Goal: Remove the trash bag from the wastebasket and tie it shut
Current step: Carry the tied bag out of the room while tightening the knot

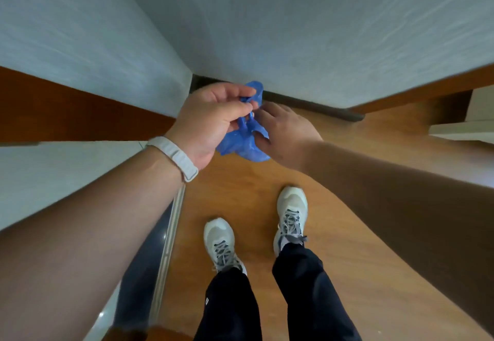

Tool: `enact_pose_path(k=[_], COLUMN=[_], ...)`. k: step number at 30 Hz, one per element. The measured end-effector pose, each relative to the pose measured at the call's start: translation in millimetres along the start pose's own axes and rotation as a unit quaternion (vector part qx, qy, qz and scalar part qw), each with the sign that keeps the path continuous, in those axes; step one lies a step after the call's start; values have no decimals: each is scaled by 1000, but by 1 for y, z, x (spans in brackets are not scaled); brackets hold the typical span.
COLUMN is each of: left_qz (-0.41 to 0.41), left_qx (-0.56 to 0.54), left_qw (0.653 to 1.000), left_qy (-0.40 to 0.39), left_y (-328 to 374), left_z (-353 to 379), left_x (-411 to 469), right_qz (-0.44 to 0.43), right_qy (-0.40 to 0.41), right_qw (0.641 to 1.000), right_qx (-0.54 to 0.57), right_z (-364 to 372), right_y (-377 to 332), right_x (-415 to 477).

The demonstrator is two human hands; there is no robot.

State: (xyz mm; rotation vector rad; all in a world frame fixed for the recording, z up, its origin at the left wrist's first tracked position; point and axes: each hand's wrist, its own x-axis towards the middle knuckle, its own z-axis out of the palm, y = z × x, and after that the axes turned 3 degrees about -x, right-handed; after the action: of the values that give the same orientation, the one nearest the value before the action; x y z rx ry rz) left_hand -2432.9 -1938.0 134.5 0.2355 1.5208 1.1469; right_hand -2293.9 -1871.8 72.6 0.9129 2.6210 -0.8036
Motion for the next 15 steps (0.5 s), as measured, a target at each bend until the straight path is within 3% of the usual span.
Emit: enact_pose_path(k=[3,8,15], left_qz=[7,9,19], left_qx=[50,125,226], left_qw=[999,992,973], left_qy=[9,33,48], left_y=[-23,-50,-62], left_z=[-14,-33,-37], left_x=[33,70,80], right_qz=[5,24,24], right_qy=[-22,7,20], right_qw=[999,998,996], right_qx=[-24,-59,-88], right_z=[27,49,32], right_y=[15,31,33], right_x=[14,17,4])
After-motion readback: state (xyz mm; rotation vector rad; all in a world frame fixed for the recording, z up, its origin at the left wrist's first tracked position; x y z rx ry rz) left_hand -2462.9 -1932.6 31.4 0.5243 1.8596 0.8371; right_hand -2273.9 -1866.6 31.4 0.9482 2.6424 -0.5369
